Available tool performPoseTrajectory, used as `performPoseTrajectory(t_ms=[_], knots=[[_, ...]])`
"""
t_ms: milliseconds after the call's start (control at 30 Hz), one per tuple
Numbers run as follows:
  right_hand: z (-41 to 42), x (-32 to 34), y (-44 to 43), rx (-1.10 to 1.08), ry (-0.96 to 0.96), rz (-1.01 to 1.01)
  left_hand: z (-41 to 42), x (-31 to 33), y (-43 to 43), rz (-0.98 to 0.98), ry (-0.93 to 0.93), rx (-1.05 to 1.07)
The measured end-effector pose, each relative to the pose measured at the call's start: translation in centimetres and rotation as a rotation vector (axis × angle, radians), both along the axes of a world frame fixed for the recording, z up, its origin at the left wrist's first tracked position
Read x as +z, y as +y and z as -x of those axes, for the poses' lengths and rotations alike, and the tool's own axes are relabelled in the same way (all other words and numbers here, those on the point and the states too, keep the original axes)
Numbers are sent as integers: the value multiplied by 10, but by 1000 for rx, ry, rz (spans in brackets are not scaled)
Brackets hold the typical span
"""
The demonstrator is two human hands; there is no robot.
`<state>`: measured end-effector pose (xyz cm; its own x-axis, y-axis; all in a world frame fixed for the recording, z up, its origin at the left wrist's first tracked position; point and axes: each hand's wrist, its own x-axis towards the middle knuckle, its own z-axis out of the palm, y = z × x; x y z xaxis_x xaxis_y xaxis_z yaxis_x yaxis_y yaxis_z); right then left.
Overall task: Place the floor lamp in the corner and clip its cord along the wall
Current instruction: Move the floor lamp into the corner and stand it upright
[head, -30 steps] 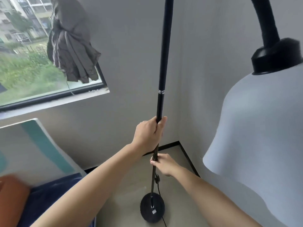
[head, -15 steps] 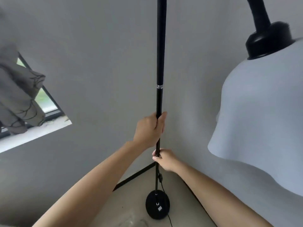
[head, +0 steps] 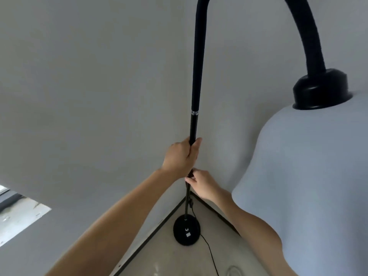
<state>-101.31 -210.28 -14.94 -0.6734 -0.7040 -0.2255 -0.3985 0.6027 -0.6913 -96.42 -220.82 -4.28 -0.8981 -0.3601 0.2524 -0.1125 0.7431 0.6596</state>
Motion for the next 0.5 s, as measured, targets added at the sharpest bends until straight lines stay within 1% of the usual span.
performPoseTrajectory(t_ms=[67, 233, 333, 400, 500], knots=[[6, 2, -13, -1, 23, 2, 7, 2, -10, 15, 3, 3], [20, 2, -40, -35, -33, 35, 23, 5, -36, 68, -33, 12], [28, -2, -49, -18, -36, 30, 28, 3, -46, 101, -52, 19], [29, -6, -52, -5, -27, 28, 27, -2, -50, 78, -38, 43], [23, -13, -55, -8, -14, 28, 24, -10, -51, -41, -11, 92]])
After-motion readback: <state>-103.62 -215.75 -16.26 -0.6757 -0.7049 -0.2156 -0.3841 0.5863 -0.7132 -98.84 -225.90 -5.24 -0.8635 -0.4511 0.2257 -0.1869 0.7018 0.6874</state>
